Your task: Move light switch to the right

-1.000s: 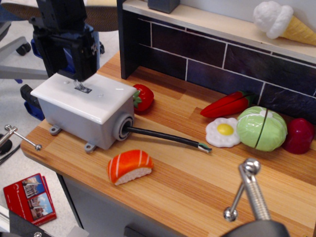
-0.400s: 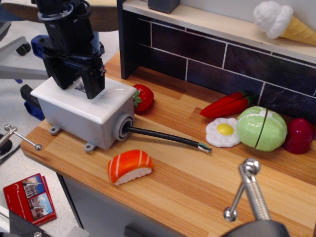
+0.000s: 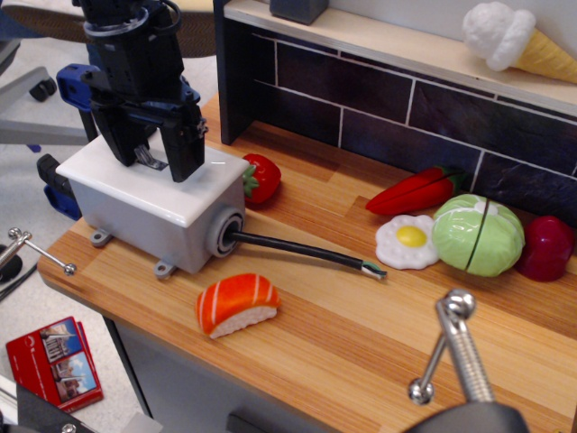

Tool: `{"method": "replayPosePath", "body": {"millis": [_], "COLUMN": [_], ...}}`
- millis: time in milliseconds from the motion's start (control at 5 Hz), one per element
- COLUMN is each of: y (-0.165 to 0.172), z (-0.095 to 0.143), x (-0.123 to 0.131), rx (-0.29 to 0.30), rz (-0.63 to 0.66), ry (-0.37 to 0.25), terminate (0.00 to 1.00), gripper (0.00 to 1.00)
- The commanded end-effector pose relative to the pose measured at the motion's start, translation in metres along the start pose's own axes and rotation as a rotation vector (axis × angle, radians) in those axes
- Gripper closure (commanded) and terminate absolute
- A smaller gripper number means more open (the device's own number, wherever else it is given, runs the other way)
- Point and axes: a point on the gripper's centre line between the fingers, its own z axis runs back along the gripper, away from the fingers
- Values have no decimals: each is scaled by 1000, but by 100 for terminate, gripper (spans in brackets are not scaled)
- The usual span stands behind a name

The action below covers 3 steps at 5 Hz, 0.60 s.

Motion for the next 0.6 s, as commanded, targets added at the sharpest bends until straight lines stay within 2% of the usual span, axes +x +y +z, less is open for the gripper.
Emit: {"method": "replayPosePath", "body": {"millis": [0,200,400], "y": [-24,-24,-21], "z": [3,2,1], "x": [11,11,14], "rx": [-15,-12,-2], "rz": [-18,-17,-9], "ry": [-26,-37,8], "terminate": [0,0,100], "gripper": [0,0,0]}}
